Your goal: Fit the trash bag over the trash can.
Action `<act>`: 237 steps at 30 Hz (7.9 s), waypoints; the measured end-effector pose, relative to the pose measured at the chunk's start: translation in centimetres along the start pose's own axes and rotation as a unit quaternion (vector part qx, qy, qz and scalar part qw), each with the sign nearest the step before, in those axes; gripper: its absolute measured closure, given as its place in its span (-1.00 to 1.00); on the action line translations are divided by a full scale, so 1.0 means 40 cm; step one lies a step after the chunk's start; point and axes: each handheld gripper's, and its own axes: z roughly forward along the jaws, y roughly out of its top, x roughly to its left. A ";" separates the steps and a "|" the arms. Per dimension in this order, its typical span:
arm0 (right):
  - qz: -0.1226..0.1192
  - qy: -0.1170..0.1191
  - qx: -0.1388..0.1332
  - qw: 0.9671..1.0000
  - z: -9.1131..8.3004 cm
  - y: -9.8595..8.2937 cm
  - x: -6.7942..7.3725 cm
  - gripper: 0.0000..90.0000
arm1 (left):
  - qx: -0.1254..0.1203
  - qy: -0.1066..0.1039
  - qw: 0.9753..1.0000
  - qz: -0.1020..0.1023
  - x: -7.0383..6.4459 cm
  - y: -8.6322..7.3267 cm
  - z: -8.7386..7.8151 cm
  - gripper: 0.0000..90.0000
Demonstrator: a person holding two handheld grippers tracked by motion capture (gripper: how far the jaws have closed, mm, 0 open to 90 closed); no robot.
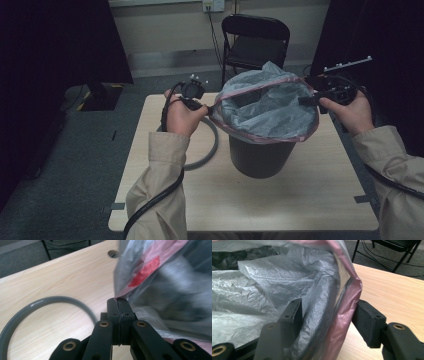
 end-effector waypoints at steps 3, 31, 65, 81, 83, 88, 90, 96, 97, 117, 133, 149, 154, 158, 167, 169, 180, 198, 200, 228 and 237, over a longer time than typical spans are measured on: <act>0.005 0.006 -0.004 1.000 0.001 -0.003 -0.001 -0.05 | 0.009 -0.007 1.000 0.009 -0.010 -0.013 0.042 0.99; 0.043 0.041 -0.039 0.997 -0.137 -0.006 -0.074 0.11 | -0.027 0.003 0.999 0.017 -0.021 -0.011 -0.008 0.96; 0.010 0.034 0.016 0.999 0.029 -0.036 -0.066 1.00 | -0.057 0.018 0.998 0.028 0.008 -0.004 0.039 0.99; -0.008 0.025 0.007 1.000 0.019 -0.006 -0.069 0.93 | -0.085 0.017 0.995 0.057 0.043 0.071 0.021 0.59; -0.011 0.028 0.011 0.999 0.024 -0.006 -0.070 0.94 | -0.090 0.008 0.994 0.060 0.047 0.085 0.027 0.87; -0.017 0.029 0.016 0.999 0.037 -0.007 -0.076 0.96 | -0.072 0.035 0.996 0.042 0.047 0.113 0.078 1.00; -0.013 0.030 0.018 0.999 0.043 -0.011 -0.080 0.98 | -0.052 0.015 0.998 0.038 0.054 0.112 0.112 1.00; -0.005 0.029 0.002 1.000 0.061 -0.002 -0.084 0.97 | -0.015 0.001 0.999 0.048 0.032 0.115 0.124 1.00; -0.002 0.033 -0.003 0.999 0.064 -0.002 -0.086 0.92 | -0.011 0.003 0.999 0.052 0.028 0.111 0.119 1.00; 0.055 0.059 0.033 0.996 0.001 -0.100 -0.054 0.41 | -0.002 0.016 0.998 0.056 -0.046 0.013 0.030 1.00; -0.001 0.068 0.054 0.996 0.022 -0.073 -0.043 1.00 | -0.048 0.041 0.997 0.054 0.010 0.090 0.016 0.74; 0.009 0.045 0.025 0.999 0.100 -0.078 -0.072 1.00 | -0.037 0.008 0.999 0.028 0.020 0.078 0.115 1.00; -0.001 0.046 0.035 0.998 0.092 -0.080 -0.072 1.00 | -0.040 -0.001 0.999 0.033 0.019 0.062 0.108 1.00; -0.012 0.067 0.051 0.996 0.072 -0.094 -0.062 1.00 | -0.022 -0.017 0.999 0.044 0.002 0.047 0.083 1.00; -0.023 0.051 0.032 0.998 -0.023 -0.114 -0.057 0.68 | -0.038 -0.001 0.998 0.051 -0.012 0.030 0.026 1.00; -0.020 0.044 0.013 0.999 -0.046 -0.101 -0.066 0.60 | -0.040 0.004 0.998 0.045 -0.011 0.036 0.021 1.00; -0.025 0.023 -0.034 0.999 -0.101 -0.037 -0.061 0.18 | -0.052 0.013 0.998 0.046 -0.011 0.064 0.041 1.00; -0.010 0.032 -0.041 0.999 -0.023 0.008 -0.073 0.64 | -0.058 0.002 0.997 0.054 0.004 0.097 0.085 0.97; -0.001 0.051 -0.047 0.998 -0.006 0.007 -0.077 0.77 | -0.055 -0.001 0.997 0.057 0.006 0.100 0.092 0.98; 0.067 0.102 -0.079 0.989 0.125 -0.001 -0.115 1.00 | -0.106 -0.046 0.993 0.018 0.066 0.084 0.145 1.00; 0.030 0.083 -0.064 0.994 0.133 -0.024 -0.094 1.00 | -0.080 -0.059 0.995 -0.011 0.077 0.085 0.149 1.00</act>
